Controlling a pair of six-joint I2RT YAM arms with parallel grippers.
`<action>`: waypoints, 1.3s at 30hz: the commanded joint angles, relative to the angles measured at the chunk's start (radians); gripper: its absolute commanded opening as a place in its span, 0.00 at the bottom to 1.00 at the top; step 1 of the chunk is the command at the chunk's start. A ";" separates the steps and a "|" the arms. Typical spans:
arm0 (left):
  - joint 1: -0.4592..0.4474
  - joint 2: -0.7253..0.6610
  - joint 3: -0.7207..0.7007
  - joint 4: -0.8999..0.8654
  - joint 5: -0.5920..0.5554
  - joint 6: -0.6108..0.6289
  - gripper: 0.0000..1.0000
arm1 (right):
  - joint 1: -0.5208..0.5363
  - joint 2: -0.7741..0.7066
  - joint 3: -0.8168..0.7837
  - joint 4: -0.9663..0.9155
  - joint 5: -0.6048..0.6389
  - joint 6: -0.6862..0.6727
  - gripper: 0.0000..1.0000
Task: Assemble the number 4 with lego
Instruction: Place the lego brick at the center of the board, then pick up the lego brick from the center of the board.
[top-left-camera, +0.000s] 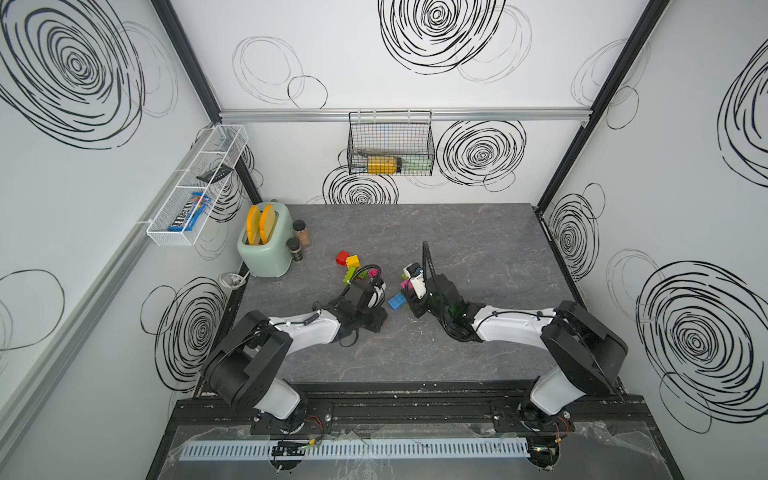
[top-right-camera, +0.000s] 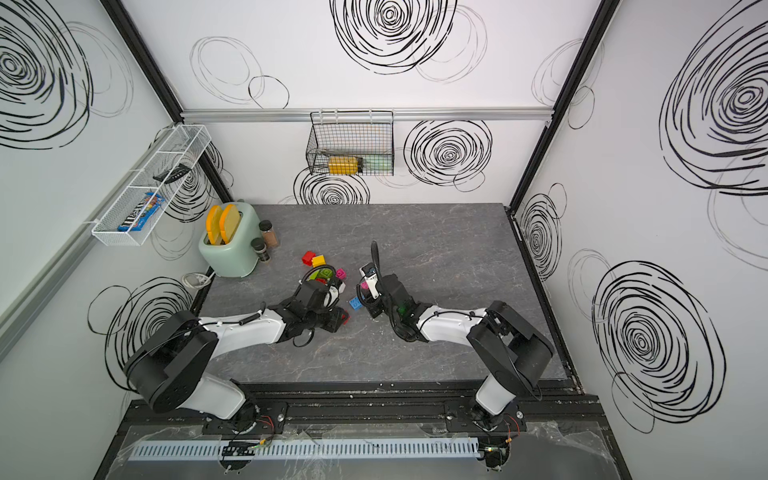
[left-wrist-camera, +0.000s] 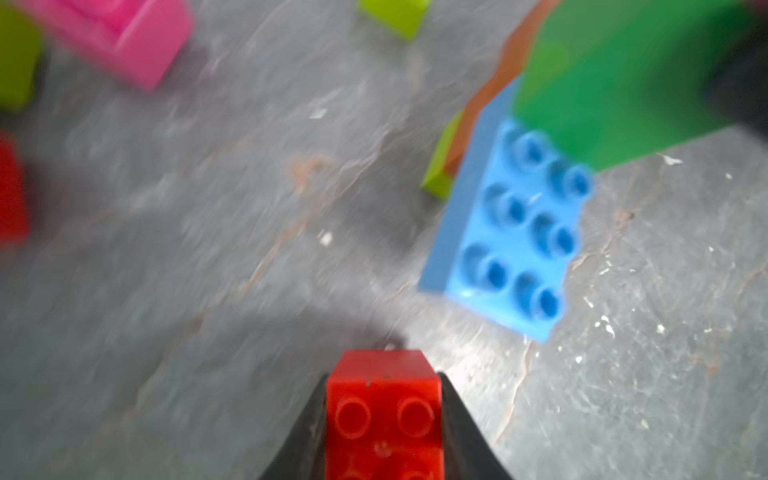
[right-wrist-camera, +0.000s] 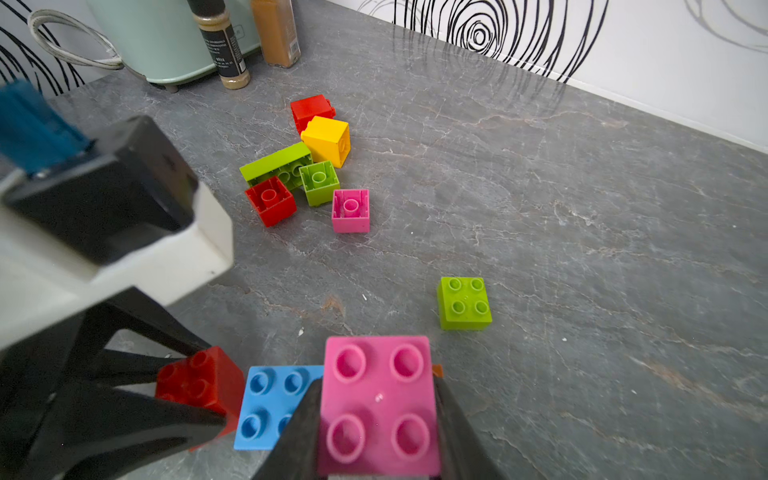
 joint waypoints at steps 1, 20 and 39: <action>-0.023 0.013 0.022 -0.005 0.031 0.085 0.19 | -0.003 -0.005 -0.060 -0.254 0.104 0.023 0.00; -0.055 -0.178 -0.212 0.347 -0.033 0.019 0.67 | -0.005 -0.119 -0.101 -0.324 0.210 0.097 0.00; -0.104 -0.076 -0.251 0.515 -0.150 0.012 0.56 | -0.006 -0.109 -0.097 -0.310 0.189 0.073 0.00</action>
